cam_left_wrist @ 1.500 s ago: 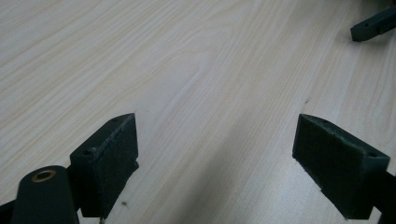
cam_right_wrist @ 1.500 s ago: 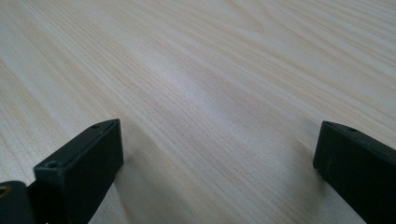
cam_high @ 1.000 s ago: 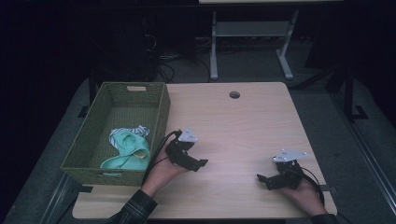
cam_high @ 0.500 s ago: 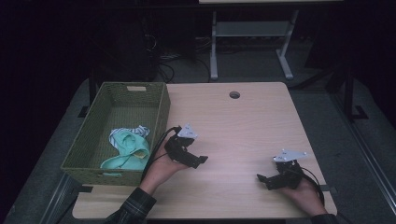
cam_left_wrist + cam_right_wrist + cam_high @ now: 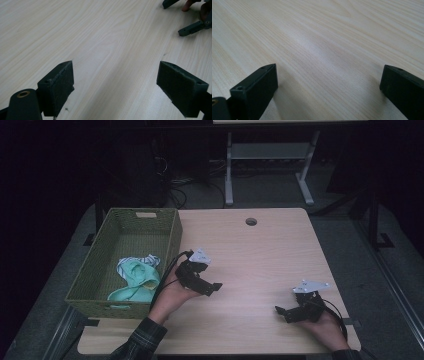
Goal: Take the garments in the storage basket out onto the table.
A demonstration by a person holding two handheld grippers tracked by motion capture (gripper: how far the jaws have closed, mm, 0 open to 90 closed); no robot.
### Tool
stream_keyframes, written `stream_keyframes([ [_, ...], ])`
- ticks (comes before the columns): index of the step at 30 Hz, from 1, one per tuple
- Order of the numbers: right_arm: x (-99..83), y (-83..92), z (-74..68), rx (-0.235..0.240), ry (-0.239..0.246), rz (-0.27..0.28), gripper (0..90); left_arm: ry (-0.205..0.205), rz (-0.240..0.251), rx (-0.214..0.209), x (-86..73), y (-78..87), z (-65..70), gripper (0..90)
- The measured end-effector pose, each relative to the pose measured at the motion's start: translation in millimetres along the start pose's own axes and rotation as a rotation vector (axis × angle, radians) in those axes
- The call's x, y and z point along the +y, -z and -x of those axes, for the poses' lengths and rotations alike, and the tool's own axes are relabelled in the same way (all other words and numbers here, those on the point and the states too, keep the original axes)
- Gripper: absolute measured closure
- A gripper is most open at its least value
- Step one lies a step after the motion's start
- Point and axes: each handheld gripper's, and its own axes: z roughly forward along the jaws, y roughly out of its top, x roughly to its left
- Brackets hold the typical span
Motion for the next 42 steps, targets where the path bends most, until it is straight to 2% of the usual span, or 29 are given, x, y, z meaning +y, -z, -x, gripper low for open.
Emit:
stream_keyframes([
  [6, 0.0, 0.2, 0.6, -0.002, -0.020, 0.003, 1.1, 0.009, 0.003, -0.004, 3.1, 4.0, -4.1, 13.7],
  [7, 0.0, 0.2, 0.9, -0.001, -0.019, 0.004, 1.1, 0.017, 0.007, -0.007, 4.1, 4.3, -4.3, 13.7],
  [11, 0.1, 0.2, 0.3, -0.005, -0.019, 0.001, 1.1, 0.006, -0.005, -0.018, 8.5, 6.2, -8.6, 13.7],
  [19, 0.1, 0.1, 0.1, -0.007, -0.015, 0.000, 1.1, 0.014, -0.010, -0.019, 7.2, 15.1, -14.1, 13.8],
  [21, 0.1, 0.1, 0.1, -0.007, -0.015, -0.001, 1.1, 0.012, -0.013, -0.008, 6.8, 19.6, -16.8, 13.8],
  [22, 0.1, 0.1, 0.1, -0.007, -0.015, -0.001, 1.1, 0.024, -0.004, -0.013, 6.8, 21.4, -17.8, 13.8],
  [23, 0.1, 0.1, 0.1, -0.007, -0.015, 0.000, 1.1, 0.014, 0.000, -0.010, 7.0, 22.8, -18.8, 13.8],
  [30, 0.2, 0.1, 0.2, -0.006, -0.015, -0.001, 1.1, 0.010, 0.019, 0.015, 9.5, 35.7, -23.5, 13.8],
  [32, 0.2, 0.2, 0.2, -0.006, -0.015, -0.001, 1.1, 0.022, 0.024, 0.020, 9.0, 38.1, -25.6, 13.9],
  [42, 0.2, 0.1, 0.5, -0.008, -0.011, 0.000, 1.1, 0.027, 0.046, 0.040, 8.2, 51.5, -34.7, 13.9],
])
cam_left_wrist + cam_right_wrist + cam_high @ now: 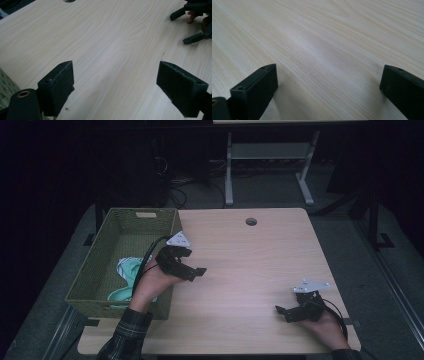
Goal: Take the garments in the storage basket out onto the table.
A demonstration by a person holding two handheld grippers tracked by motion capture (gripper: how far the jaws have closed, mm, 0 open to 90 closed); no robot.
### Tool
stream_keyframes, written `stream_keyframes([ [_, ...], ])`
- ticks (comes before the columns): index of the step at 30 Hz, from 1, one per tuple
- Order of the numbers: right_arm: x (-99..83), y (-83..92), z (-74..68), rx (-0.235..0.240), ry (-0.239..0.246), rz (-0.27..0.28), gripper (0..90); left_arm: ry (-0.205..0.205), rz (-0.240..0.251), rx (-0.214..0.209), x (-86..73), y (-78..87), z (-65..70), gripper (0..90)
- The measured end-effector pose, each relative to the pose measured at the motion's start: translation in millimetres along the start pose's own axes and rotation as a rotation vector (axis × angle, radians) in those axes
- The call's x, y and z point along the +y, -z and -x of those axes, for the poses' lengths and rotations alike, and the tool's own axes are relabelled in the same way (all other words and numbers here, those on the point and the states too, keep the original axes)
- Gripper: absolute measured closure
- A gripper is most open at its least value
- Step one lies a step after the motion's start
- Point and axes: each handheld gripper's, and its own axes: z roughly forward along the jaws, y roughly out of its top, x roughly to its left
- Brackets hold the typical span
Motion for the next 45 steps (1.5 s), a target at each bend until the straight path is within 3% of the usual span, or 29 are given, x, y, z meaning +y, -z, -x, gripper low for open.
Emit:
stream_keyframes([
  [28, -0.1, 0.0, 0.3, 0.002, 0.000, 0.002, 1.1, 0.076, 0.031, 0.081, -15.9, 46.4, -31.3, 15.0],
  [45, -0.1, 0.1, 0.5, 0.003, -0.002, 0.003, 1.1, 0.136, 0.038, 0.153, -37.8, 71.5, -55.2, 15.1],
])
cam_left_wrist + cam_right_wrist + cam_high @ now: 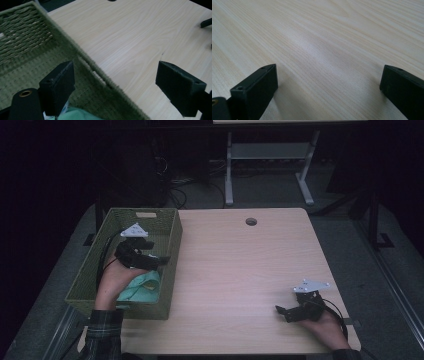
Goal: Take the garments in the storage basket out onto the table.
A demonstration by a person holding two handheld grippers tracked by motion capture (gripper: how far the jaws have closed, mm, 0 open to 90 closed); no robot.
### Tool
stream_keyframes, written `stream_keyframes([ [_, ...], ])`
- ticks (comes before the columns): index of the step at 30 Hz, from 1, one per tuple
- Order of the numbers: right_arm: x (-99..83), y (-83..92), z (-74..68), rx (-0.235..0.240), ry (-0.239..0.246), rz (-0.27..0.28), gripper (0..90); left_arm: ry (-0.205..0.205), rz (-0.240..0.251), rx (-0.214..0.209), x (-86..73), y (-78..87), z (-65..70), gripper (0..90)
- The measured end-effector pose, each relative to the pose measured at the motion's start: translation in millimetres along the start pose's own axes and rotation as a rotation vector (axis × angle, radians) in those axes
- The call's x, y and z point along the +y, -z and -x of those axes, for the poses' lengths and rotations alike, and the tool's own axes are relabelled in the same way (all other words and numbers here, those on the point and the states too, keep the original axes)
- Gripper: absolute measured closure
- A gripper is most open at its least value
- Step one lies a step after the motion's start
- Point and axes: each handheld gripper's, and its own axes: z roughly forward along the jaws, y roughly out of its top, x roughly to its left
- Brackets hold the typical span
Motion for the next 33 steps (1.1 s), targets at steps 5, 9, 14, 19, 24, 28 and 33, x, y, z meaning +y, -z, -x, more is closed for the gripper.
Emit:
stream_keyframes([
  [5, 0.0, 0.0, -0.1, 0.000, 0.000, 0.000, 1.1, 0.004, 0.005, 0.021, -5.6, 4.8, -8.4, 16.3],
  [9, 0.0, 0.0, 0.0, 0.000, 0.000, 0.000, 1.2, 0.013, 0.004, 0.035, -10.3, 7.5, -14.4, 16.3],
  [14, 0.0, -0.1, 0.0, 0.000, 0.001, 0.001, 1.1, 0.027, 0.001, 0.050, -16.4, 8.7, -21.9, 16.4],
  [19, 0.0, 0.0, -0.1, 0.000, 0.000, -0.001, 1.2, 0.025, -0.012, 0.051, -22.4, 6.1, -26.8, 16.5],
  [24, 0.0, 0.0, -0.2, 0.000, 0.000, 0.000, 1.1, 0.038, -0.025, 0.050, -30.2, 1.7, -31.0, 16.5],
  [28, 0.0, 0.0, -0.1, 0.000, 0.000, 0.000, 1.1, 0.036, -0.038, 0.050, -37.1, -3.0, -35.2, 18.8],
  [33, 0.0, -0.1, -0.3, -0.001, 0.002, -0.001, 1.1, 0.036, -0.071, 0.049, -44.7, -9.4, -38.3, 19.1],
])
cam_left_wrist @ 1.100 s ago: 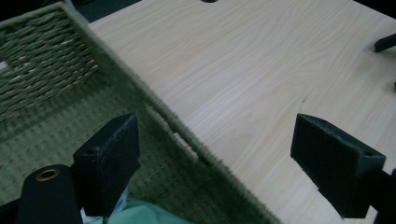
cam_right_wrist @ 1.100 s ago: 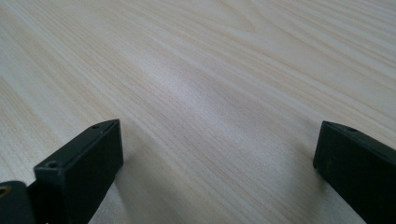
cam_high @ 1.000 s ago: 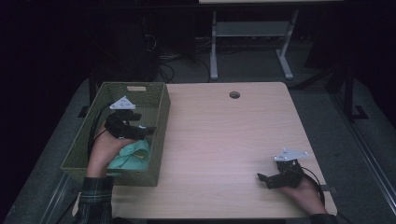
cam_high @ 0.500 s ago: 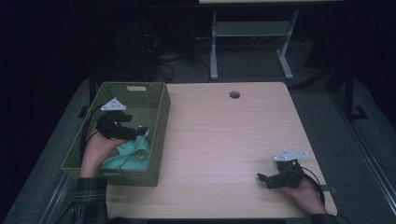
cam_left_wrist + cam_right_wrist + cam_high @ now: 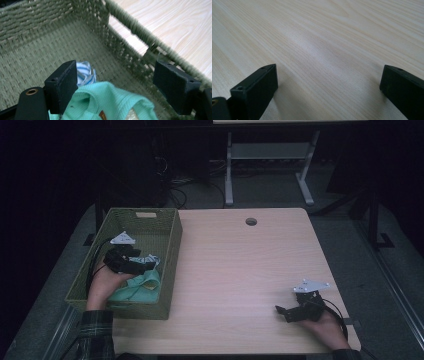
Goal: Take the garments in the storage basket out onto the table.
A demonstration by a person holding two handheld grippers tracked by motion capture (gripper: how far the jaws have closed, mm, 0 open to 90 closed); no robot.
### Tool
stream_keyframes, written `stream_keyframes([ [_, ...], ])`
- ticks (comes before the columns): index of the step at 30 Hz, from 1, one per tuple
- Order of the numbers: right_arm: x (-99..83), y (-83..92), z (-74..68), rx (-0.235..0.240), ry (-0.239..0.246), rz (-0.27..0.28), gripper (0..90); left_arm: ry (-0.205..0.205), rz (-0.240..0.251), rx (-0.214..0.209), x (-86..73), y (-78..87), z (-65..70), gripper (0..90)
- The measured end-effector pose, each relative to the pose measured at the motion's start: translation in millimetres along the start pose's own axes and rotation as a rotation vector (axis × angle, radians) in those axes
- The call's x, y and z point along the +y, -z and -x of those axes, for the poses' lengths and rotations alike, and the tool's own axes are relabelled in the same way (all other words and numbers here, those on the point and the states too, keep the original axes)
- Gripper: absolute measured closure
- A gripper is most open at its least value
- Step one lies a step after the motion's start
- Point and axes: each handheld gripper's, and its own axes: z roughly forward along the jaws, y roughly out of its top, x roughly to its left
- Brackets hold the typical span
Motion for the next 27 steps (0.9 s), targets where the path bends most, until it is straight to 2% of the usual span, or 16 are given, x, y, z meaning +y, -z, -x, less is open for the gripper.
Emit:
stream_keyframes([
  [2, 0.0, 0.0, 0.0, 0.000, 0.000, 0.000, 1.1, 0.012, 0.002, -0.005, -2.6, -2.4, -0.4, 19.2],
  [5, 0.0, 0.1, -0.1, 0.000, -0.001, 0.000, 1.1, 0.000, -0.016, -0.009, -5.7, -4.5, -2.3, 19.5],
  [17, 0.0, 0.0, -0.1, 0.000, 0.000, 0.000, 1.1, 0.012, -0.062, -0.028, -16.8, -18.2, -5.4, 21.5],
  [20, 0.0, 0.0, -0.1, 0.000, 0.000, 0.000, 1.1, 0.029, -0.062, -0.048, -19.6, -22.6, -6.4, 21.9],
  [22, 0.0, 0.0, -0.1, 0.000, 0.000, 0.000, 1.1, 0.021, -0.083, -0.037, -20.1, -25.1, -6.3, 22.0],
  [27, 0.0, -0.1, -0.1, -0.001, 0.001, 0.000, 1.1, 0.013, -0.099, -0.055, -20.3, -28.1, -5.7, 22.6],
])
